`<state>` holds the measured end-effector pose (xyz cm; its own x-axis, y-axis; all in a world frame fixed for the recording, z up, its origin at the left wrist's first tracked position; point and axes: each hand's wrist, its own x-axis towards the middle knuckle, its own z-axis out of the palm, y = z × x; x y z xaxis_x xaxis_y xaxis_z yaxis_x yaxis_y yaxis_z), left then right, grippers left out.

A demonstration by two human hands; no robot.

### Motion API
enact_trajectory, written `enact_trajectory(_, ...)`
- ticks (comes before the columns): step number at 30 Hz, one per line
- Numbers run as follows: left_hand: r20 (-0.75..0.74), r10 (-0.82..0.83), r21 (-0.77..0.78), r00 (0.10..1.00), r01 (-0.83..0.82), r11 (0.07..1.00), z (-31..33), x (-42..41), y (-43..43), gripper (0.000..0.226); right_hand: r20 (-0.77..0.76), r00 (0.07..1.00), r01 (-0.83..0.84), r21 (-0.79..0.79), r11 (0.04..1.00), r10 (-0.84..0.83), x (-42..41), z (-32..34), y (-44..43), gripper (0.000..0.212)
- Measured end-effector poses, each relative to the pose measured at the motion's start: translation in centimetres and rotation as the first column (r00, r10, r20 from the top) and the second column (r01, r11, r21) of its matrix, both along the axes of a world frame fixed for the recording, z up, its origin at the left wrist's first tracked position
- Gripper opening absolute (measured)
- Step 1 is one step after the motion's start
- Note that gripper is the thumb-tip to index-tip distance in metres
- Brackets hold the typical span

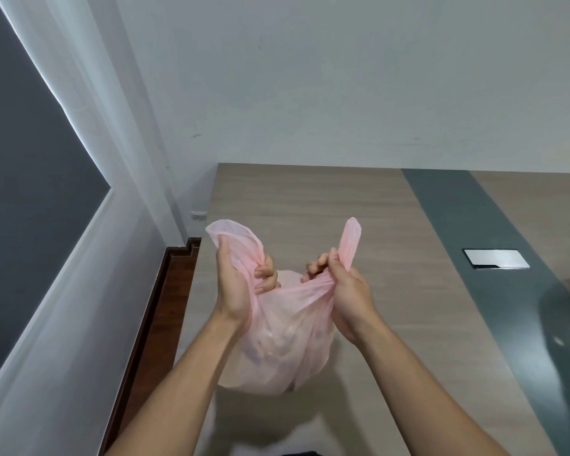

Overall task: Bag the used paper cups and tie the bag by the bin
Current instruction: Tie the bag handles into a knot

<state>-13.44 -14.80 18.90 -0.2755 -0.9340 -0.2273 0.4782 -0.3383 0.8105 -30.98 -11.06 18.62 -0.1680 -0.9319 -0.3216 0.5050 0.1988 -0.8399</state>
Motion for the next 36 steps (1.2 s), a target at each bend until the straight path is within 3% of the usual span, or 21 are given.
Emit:
enact_trajectory(2,0.003,-0.018,0.002,1.000,0.018,1.000,-0.6,-0.2,0.1,0.076,0.143,0.989,0.028,-0.039,0.999,-0.022,0.1,0.0,-0.1,0.034)
enact_trajectory(5,-0.053,-0.043,0.121,0.998,0.049,0.991,-2.0,-0.8,0.0,0.093,0.128,0.992,0.025,-0.040,0.999,-0.020,-0.1,-0.1,0.0,0.032)
enact_trajectory(9,-0.051,-0.080,0.075,0.995,0.084,0.994,-2.6,-1.4,0.2,0.094,-0.151,0.988,-0.028,0.025,0.999,0.031,-0.6,-0.6,-0.2,0.031)
enact_trajectory(13,-0.075,-0.136,0.041,0.988,0.139,0.989,-1.8,-1.5,0.5,0.101,-0.397,0.901,-0.123,0.147,0.981,0.172,-0.5,-1.5,-0.1,0.032)
enact_trajectory(15,-0.094,-0.136,0.092,0.986,0.145,0.985,-1.8,-1.6,0.5,0.082,-0.422,0.877,-0.162,0.186,0.969,0.228,-0.3,-1.5,0.3,0.036)
enact_trajectory(19,0.077,-0.213,0.155,0.974,0.200,0.967,-2.0,-2.1,1.0,0.027,-0.535,0.774,-0.226,0.268,0.937,0.340,-0.1,-1.2,0.9,0.037)
enact_trajectory(24,0.227,-0.350,0.075,0.909,0.342,0.937,-2.2,-1.7,2.3,0.045,-0.598,0.599,-0.513,0.222,0.829,0.532,-0.2,-0.1,1.6,0.020)
enact_trajectory(29,0.283,-0.265,0.109,0.922,0.244,0.964,-2.9,-1.6,2.5,0.011,-0.621,0.482,-0.624,0.252,0.740,0.618,-0.6,0.4,2.6,0.029)
enact_trajectory(32,0.315,-0.125,0.061,0.941,0.111,0.992,-2.9,-2.0,2.9,0.019,-0.608,0.544,-0.606,0.192,0.772,0.579,-0.5,0.7,3.0,0.014)
enact_trajectory(34,0.354,-0.052,-0.036,0.934,0.069,0.997,-2.9,-2.2,3.2,0.026,-0.573,0.604,-0.610,0.114,0.784,0.554,-0.4,0.6,3.0,0.018)
enact_trajectory(36,0.384,-0.029,-0.121,0.923,0.082,0.989,-2.8,-2.2,3.6,0.026,-0.583,0.595,-0.626,0.096,0.774,0.553,-0.1,0.8,3.1,0.023)
